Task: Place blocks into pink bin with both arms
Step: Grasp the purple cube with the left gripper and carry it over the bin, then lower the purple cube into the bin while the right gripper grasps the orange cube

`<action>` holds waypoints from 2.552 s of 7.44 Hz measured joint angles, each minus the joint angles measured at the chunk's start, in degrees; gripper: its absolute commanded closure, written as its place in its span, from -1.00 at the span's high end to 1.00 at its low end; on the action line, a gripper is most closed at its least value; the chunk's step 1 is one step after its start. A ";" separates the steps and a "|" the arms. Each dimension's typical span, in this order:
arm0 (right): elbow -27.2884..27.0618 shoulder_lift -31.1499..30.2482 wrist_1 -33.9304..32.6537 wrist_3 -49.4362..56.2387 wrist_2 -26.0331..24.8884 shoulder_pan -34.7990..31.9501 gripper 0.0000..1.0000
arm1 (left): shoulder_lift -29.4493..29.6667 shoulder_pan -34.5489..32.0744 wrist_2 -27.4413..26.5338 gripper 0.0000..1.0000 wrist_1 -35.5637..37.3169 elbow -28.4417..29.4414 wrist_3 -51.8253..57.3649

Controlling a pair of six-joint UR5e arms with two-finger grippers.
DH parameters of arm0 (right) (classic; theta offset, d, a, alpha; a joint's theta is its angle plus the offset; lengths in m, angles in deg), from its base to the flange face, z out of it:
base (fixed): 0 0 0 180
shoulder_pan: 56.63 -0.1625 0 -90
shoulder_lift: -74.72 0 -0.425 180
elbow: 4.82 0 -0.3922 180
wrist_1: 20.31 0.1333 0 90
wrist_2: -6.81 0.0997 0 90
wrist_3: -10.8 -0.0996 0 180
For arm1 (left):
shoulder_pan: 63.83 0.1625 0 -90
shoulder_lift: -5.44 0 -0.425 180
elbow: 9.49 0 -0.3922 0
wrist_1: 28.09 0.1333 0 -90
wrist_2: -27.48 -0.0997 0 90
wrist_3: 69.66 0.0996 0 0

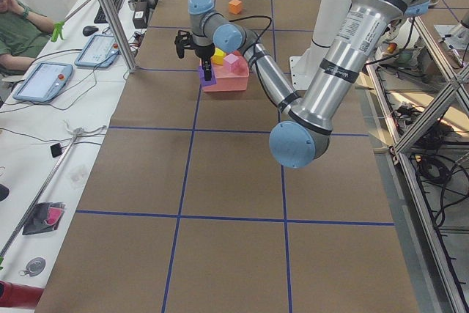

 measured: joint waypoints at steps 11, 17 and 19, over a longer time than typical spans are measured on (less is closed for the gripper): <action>7.19 -11.62 11.46 12.63 9.04 -0.06 0.99 | 19.15 20.47 -18.20 -1.00 0.58 10.34 -25.17; 7.36 -13.38 11.00 11.92 9.37 1.07 0.99 | 18.75 22.18 -20.14 -1.00 0.55 10.33 -25.19; 8.19 -13.46 11.05 10.52 8.96 2.49 0.99 | 18.73 22.23 -20.10 -1.00 0.50 10.36 -25.13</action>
